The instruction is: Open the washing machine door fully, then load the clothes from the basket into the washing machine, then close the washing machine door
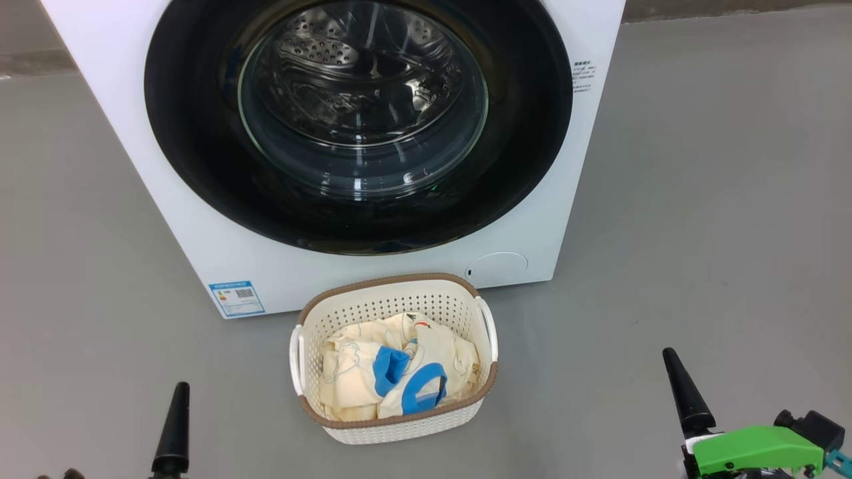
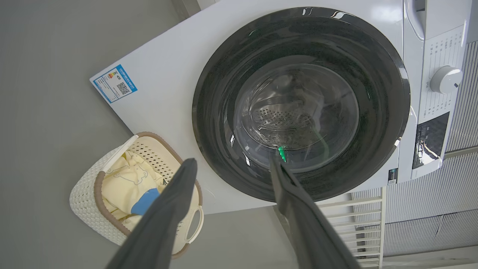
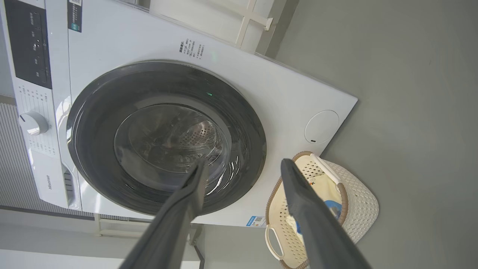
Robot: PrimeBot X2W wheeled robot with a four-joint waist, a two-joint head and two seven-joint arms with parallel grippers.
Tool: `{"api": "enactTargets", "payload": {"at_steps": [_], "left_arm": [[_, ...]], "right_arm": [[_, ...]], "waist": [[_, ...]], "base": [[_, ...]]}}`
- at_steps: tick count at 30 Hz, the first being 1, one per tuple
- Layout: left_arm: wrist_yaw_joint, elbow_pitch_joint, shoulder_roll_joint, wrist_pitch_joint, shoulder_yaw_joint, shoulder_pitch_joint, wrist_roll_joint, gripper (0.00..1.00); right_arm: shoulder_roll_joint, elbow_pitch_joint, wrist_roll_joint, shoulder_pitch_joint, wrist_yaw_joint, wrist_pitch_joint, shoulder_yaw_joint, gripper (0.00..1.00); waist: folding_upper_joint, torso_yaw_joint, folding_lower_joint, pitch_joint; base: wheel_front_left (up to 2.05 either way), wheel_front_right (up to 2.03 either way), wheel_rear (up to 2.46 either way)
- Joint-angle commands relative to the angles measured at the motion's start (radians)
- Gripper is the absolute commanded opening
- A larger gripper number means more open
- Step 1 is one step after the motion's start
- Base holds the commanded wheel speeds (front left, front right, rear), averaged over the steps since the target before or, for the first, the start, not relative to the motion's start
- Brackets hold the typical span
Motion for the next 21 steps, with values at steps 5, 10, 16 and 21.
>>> {"api": "enactTargets", "payload": {"at_steps": [5, 10, 16, 21], "left_arm": [[-0.002, -0.036, 0.040, -0.025, -0.006, -0.042, 0.086, 1.00], [-0.002, -0.040, 0.054, -0.040, -0.020, -0.042, 0.157, 1.00], [-0.002, -0.041, 0.066, -0.058, -0.028, -0.043, 0.256, 1.00], [-0.002, -0.044, 0.076, -0.073, -0.036, -0.045, 0.337, 1.00]], "right_arm": [[-0.017, -0.018, -0.113, -0.061, 0.000, -0.023, 0.021, 1.00], [-0.017, -0.012, -0.204, -0.067, 0.000, -0.038, 0.030, 1.00], [-0.019, 0.001, -0.308, -0.079, 0.000, -0.055, 0.040, 1.00], [-0.020, 0.010, -0.401, -0.089, 0.000, -0.070, 0.045, 1.00]], "waist": [[0.0000, 0.000, -0.0001, 0.000], [0.0000, -0.001, -0.0001, 0.000], [0.0000, -0.003, -0.0002, -0.001], [0.0000, -0.005, -0.0002, -0.002]], "base": [[0.00, 0.00, 0.00], [0.00, 0.00, 0.00], [0.00, 0.00, 0.00], [0.00, 0.00, 0.00]]}}
